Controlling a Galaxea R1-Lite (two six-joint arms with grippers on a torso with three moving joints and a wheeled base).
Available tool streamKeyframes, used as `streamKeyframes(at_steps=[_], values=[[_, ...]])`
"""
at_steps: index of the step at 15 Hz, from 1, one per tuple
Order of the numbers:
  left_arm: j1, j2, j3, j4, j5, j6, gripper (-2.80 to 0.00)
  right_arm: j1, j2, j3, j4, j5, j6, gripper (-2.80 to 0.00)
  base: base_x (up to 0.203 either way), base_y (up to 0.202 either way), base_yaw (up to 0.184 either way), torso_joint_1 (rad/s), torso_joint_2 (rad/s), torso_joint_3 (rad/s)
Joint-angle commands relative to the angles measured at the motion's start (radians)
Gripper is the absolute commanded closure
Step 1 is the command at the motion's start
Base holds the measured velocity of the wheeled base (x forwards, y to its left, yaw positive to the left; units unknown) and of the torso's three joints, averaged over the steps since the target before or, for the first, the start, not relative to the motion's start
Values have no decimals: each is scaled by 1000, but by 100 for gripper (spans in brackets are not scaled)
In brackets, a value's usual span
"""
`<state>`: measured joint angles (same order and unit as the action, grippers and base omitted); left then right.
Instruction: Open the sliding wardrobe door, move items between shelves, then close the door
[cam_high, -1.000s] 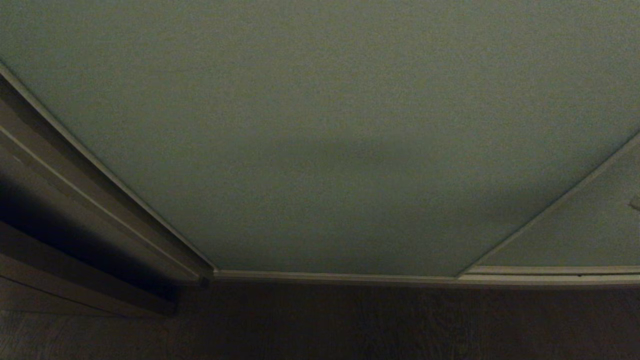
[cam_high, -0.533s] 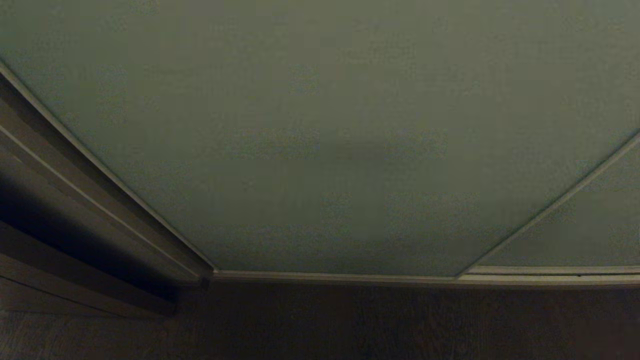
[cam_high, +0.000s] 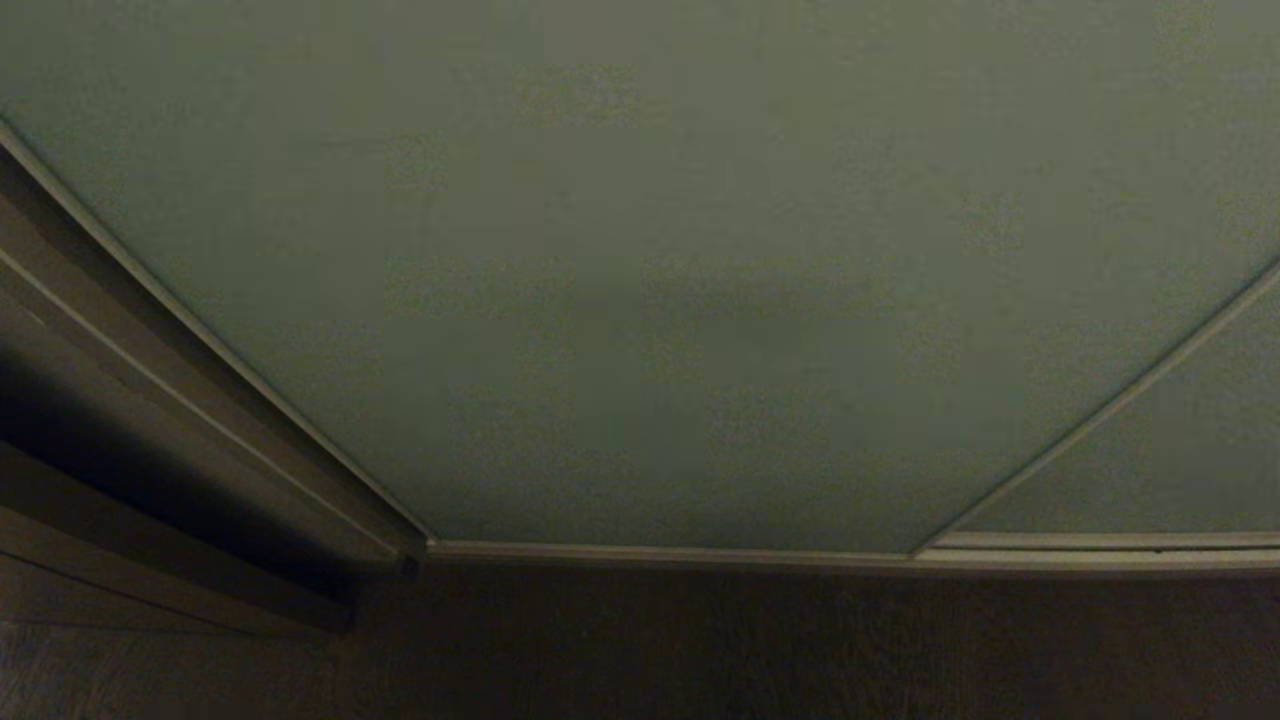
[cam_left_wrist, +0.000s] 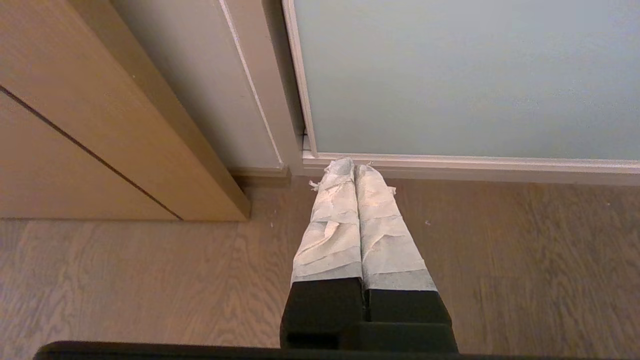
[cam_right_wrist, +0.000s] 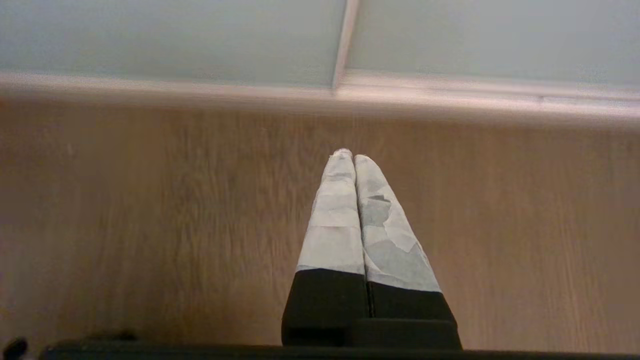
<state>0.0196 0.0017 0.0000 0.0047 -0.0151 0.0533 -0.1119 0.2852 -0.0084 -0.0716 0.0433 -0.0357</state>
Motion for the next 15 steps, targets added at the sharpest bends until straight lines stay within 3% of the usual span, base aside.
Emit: streamKeyframes(at_steps=[1,4,6,7,11,15], values=[[0,0,0,0,0,0,0,5,-12,8,8,-1,-1,0,0,0,0,0,0,0],[0,0,0,0,0,0,0,28,-14,8,24,-4,-56,0,0,0,0,0,0,0],[0,0,0,0,1,0,0,133,-76,8,48,-9,-63,0,0,0,0,0,0,0],[0,0,0,0,0,0,0,145,-95,8,62,-11,-65,0,0,0,0,0,0,0],[-1,0,0,-1,1,-5,0,123,-295,8,75,-13,-63,0,0,0,0,0,0,0],[-1,0,0,0,1,-6,0,118,-290,8,79,-20,-26,0,0,0,0,0,0,0]])
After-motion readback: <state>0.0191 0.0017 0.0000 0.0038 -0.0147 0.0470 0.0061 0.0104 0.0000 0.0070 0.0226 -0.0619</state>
